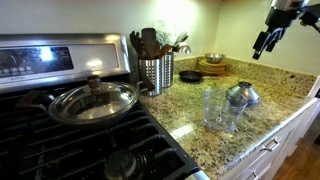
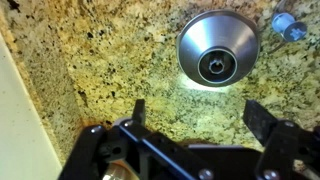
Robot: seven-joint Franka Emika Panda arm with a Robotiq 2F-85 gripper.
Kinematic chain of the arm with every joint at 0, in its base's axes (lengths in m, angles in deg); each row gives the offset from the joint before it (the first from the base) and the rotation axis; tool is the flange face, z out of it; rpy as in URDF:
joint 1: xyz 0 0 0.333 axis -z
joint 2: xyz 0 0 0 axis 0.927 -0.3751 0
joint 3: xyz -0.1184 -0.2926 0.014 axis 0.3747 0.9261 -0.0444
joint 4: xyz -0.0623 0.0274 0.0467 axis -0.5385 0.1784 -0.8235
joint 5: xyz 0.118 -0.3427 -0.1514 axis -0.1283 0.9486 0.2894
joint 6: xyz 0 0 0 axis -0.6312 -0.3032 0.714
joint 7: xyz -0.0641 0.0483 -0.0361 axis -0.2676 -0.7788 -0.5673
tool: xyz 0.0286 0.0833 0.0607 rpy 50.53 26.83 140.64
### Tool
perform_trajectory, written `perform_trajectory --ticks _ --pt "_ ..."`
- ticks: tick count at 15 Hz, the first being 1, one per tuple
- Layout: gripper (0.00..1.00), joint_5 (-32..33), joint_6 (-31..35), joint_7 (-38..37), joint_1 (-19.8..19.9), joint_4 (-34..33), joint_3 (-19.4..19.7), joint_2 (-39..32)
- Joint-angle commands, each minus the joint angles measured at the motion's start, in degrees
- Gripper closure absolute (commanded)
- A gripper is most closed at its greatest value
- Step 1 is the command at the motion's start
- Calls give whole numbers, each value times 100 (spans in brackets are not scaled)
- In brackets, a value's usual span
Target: Put the blades inside the food processor chamber, place the grey lid on top of the chamber
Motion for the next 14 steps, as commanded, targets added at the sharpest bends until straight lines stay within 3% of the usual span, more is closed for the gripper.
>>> perform_trajectory --ticks 1,8,14 --pt "0 8 -21 -4 -40 -10 38 3" --pt "0 -27 -18 1 -58 14 38 18" --pt "0 -79 82 -132 -221 442 -114 129"
